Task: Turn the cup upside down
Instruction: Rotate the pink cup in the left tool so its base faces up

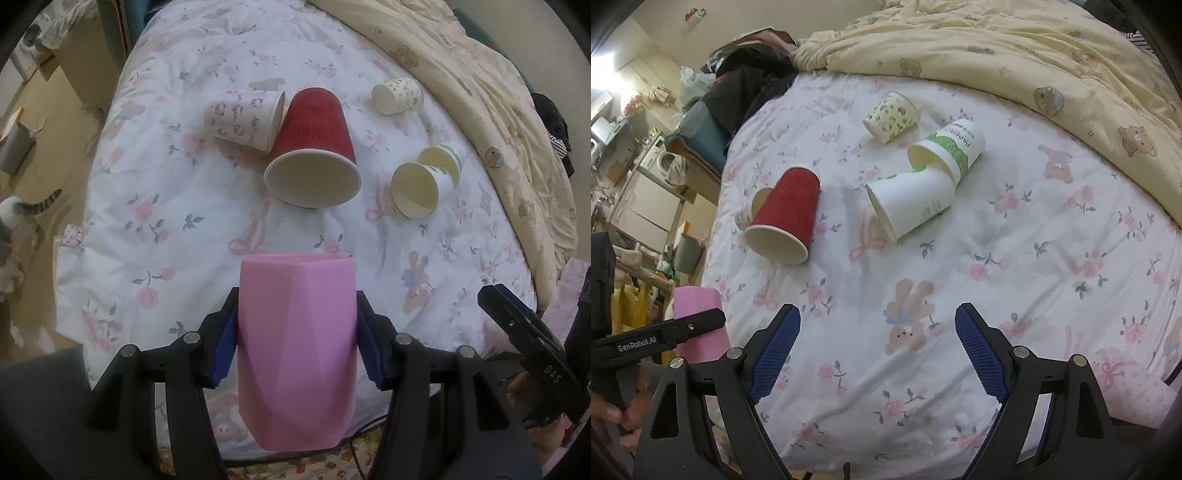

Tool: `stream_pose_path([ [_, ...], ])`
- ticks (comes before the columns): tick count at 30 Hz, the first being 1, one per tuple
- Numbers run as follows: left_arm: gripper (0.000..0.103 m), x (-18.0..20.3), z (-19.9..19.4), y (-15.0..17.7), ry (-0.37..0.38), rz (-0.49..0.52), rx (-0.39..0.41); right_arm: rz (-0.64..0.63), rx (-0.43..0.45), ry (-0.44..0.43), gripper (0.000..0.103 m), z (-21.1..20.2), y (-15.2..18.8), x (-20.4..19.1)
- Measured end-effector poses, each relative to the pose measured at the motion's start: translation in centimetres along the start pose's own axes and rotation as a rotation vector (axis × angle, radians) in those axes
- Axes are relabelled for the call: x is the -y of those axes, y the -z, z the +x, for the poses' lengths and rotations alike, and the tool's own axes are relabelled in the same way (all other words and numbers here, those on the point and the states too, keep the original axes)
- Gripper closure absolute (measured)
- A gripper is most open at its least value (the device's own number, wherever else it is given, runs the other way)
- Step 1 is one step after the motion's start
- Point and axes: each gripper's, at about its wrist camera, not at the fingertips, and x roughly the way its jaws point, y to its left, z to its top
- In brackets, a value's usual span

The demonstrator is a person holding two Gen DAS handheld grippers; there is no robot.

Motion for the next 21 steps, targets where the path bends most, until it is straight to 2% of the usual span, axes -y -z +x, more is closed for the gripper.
stream_pose_path([
  [3,0.050,-0.6,1.0,0.3,-0.027,-0.016,0.006,-0.016,0.000,-0.001,0.015,0.3,0.2,-0.3],
  [5,0.050,-0.8,1.3,0.3,-0.004,-0.046,-0.009,-0.028,0.004,-0.015,0.015,0.4,0.3,-0.5],
  [6,0.050,-0.6,1.3,0.1,0.015,-0.037,-0.015,-0.028,0.009,-0.026,0.015,0.3,0.3,-0.6],
  [9,0.050,0.0,0.9,0.0,-0.002,-0.009,0.018,-0.014,0.031,-0.077,0.015,0.0,0.1,-0.8],
  [12,0.050,0.3,0.6,-0.2,0.018,-0.004,0.035,-0.028,0.029,-0.092,0.015,0.1,0.0,-1.3],
  [19,0.050,0.0,0.2,-0.7,0.049,-0.022,0.054,-0.060,-0.080,-0.185,0.015,1.8,0.8,-2.5],
  [21,0.050,0.1,0.0,-0.7,0.065,-0.019,0.056,-0.102,-0.086,-0.189,0.014,2.0,1.1,-3.5],
])
